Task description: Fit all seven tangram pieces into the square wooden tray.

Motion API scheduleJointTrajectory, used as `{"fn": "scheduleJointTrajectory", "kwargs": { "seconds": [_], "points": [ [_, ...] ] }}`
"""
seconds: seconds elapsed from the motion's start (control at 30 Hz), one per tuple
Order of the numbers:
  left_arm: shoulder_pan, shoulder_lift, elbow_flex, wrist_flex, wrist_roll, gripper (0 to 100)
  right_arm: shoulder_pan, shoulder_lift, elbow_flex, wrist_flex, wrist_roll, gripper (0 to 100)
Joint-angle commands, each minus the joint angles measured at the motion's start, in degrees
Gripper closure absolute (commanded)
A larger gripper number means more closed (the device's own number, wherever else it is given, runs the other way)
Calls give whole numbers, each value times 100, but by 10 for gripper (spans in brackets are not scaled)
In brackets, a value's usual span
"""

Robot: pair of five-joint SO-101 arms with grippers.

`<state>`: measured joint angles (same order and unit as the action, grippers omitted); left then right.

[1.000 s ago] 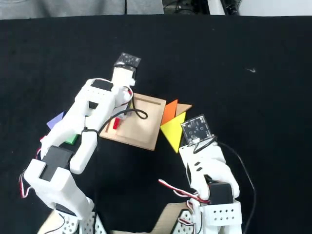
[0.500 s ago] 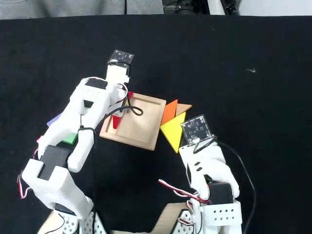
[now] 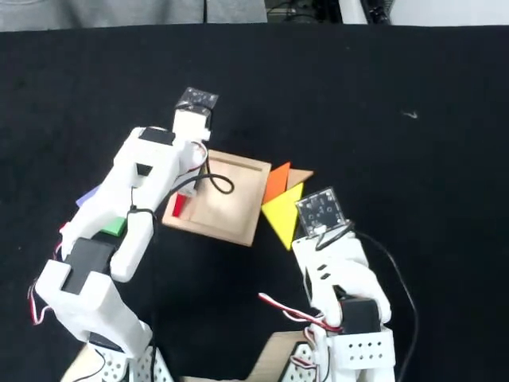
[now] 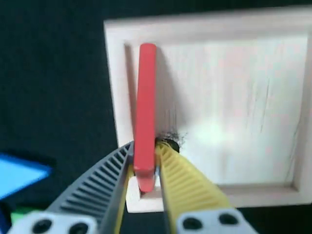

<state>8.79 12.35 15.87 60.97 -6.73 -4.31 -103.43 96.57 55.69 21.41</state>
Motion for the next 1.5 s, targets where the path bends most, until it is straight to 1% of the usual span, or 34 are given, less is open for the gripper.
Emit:
{"fn": "scheduleJointTrajectory", "kwargs": {
  "seconds": [0.0, 0.23, 0.37, 0.47, 0.6, 0.77, 0.87, 0.97, 1.13, 1.3, 1.37, 1.47],
  "points": [
    [-4, -70, -48, 316, 26, 970, -53, -453, -4, 26, 44, 986],
    [-75, -18, -31, -88, 62, 970, -53, -453, -4, 35, 44, 986],
    [-356, -79, -40, -44, 659, 970, -53, -453, -4, 35, 44, 986],
    [-664, -79, 22, -18, 747, 970, -53, -453, -4, 35, 44, 986],
    [-927, -114, 92, 440, 888, 970, -53, -453, -4, 35, 44, 986],
    [-1393, -958, 435, 527, 1187, 970, -53, -453, -4, 35, 44, 986],
    [-1420, -1688, 875, 501, 1160, 970, -53, -453, -4, 35, 44, 986],
    [-1411, -2092, 1262, 246, 1152, 967, -53, -453, -4, 35, 44, 986],
    [-1420, -1723, 1429, -53, 870, 966, -53, -453, -4, 35, 44, 986],
    [-1411, -1073, 1051, -53, 914, 966, -53, -453, -4, 35, 44, 986],
    [-1437, -932, 892, -53, 1090, 966, -53, -453, -4, 35, 44, 986],
    [-1420, -870, 840, -35, 1152, 966, -53, -453, -4, 35, 44, 986]
  ]
}}
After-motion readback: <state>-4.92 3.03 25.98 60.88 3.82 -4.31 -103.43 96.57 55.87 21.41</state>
